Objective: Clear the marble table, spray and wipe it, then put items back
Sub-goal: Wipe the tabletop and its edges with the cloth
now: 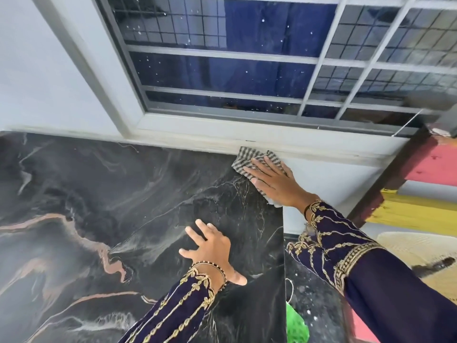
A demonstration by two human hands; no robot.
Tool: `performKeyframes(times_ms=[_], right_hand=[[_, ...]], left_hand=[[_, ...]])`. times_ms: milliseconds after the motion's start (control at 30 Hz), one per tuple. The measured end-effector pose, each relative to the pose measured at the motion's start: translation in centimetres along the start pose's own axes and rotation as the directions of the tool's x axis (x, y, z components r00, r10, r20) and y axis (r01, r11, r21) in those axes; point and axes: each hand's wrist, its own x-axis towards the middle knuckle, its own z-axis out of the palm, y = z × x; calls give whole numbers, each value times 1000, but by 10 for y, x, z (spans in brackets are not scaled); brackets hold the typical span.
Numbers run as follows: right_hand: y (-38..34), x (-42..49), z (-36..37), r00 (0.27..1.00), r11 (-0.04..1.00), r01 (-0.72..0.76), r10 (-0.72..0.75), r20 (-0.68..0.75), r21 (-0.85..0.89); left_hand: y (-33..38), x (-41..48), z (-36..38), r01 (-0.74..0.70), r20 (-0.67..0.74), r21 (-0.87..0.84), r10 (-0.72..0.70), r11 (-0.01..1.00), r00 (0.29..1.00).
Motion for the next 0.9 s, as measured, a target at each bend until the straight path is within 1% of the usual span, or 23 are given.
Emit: performKeyframes(times_ms=[67, 167, 300, 400, 500, 533, 600, 667, 733, 800, 867, 900], right_hand=[[-2, 3, 4, 998, 999, -44, 45, -34, 30], [-10, 3, 10, 985, 984, -153, 159, -64, 90], [-20, 4, 17, 952, 932, -274, 298, -71, 237], [-27, -6, 31, 928, 888, -319, 363, -81, 330], [-42, -37, 36, 904, 841, -350, 419, -88, 413], [-48, -51, 36, 897, 828, -362, 434, -80, 428], [-65, -84, 36, 890, 827, -397, 453, -54, 398], [-84, -120, 36, 896, 842, -411, 445, -19, 350], [-96, -153, 42, 902, 849, -415, 431, 24, 327], [-105, -181, 49, 907, 851, -408, 420, 37, 332], [-109, -207, 51, 888, 813, -428, 460, 13, 395], [-112, -221, 50, 860, 764, -453, 511, -3, 460]], left_hand=[[0, 1, 1, -1, -2, -15, 1, 1000, 1000], [-2, 1, 3, -7, -11, -42, 6, 999, 1000], [-2, -2, 3, -11, -36, -56, 9, 998, 999], [-3, -4, 4, -23, -49, -72, 19, 997, 999], [-4, -7, 4, -31, -58, -97, 25, 995, 998], [-4, -6, 3, -32, -60, -101, 26, 994, 998], [-5, -11, 5, -33, -66, -118, 26, 993, 998], [-10, -18, 11, -83, -123, -137, 67, 987, 990], [-15, -27, 24, -201, -240, -118, 169, 972, 956], [-18, -36, 40, -307, -375, -23, 276, 952, 885], [-13, -46, 51, -407, -421, 31, 381, 913, 823], [-7, -52, 55, -466, -421, 36, 436, 884, 795]])
